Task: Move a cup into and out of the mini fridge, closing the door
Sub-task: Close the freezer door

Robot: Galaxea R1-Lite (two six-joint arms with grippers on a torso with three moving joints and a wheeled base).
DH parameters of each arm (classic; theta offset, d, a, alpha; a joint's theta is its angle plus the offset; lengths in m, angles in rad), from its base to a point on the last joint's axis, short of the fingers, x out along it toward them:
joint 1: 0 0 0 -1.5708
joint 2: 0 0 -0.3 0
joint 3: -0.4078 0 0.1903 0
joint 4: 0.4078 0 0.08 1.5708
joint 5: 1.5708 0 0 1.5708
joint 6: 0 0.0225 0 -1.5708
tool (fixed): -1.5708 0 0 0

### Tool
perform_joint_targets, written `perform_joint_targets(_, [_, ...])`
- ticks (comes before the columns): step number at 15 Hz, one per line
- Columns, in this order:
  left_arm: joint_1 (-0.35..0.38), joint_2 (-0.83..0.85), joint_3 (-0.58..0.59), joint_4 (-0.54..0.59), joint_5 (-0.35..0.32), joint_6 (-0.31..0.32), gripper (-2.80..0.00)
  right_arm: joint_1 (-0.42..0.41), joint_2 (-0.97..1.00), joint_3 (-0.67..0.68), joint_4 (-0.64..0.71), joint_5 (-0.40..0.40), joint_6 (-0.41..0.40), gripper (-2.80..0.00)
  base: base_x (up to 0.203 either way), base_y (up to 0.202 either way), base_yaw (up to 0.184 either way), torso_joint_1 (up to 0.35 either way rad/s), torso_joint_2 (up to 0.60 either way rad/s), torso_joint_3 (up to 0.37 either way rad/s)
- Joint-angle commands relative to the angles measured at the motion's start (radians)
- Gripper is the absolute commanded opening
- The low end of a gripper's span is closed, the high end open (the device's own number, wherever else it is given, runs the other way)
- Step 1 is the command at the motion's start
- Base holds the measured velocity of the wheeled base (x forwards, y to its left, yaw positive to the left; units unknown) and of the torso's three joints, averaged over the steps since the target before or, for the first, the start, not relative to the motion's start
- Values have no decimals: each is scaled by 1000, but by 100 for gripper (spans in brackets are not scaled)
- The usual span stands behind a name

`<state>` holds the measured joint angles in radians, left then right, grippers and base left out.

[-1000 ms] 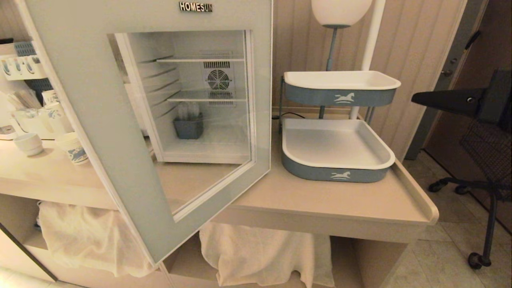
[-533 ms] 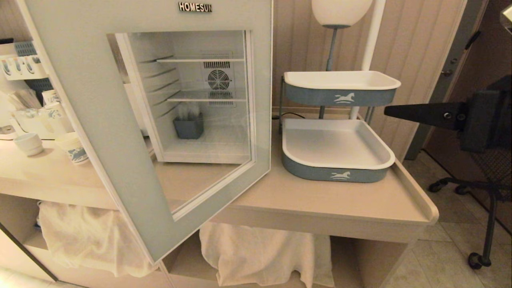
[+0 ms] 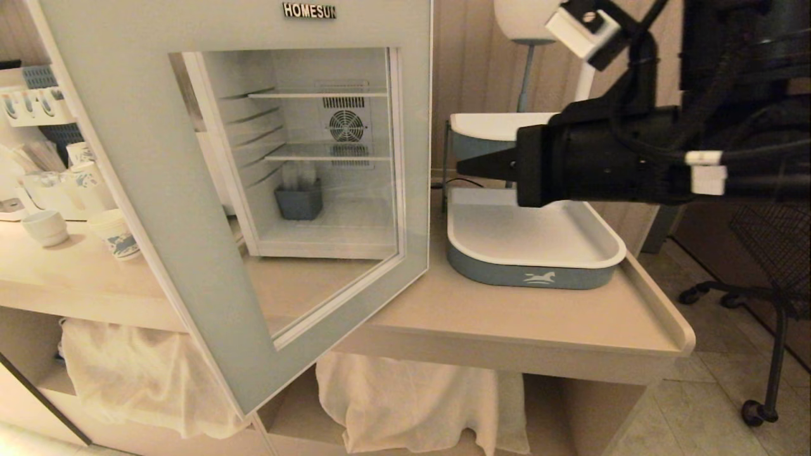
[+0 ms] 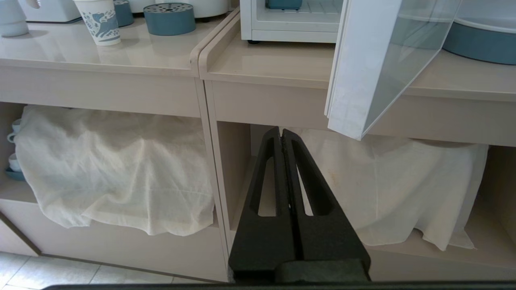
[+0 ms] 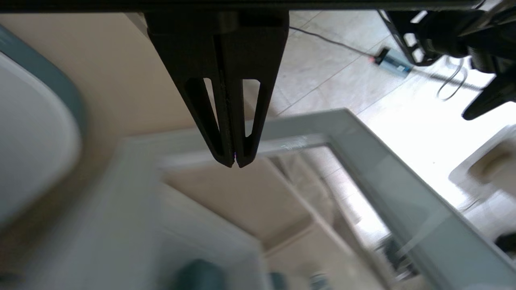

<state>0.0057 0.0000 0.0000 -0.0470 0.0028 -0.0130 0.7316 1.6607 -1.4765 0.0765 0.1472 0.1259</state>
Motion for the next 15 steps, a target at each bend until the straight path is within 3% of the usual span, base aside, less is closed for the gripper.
perform_joint_targets(1, [0,2,18,-1,0,1,-280,74,177,-130,17,-9,-3,-280,0,0,0,0,0,0])
perform_joint_targets(7, [0,1,18,-1,0,-2,-280,153,418,-456,129,-75,-20,-280,0,0,0,0,0,0])
perform_joint_targets(15, [0,0,18,-1,0,-4,-280,199,563,-469,-99,-202,-161,-280,0,0,0,0,0,0])
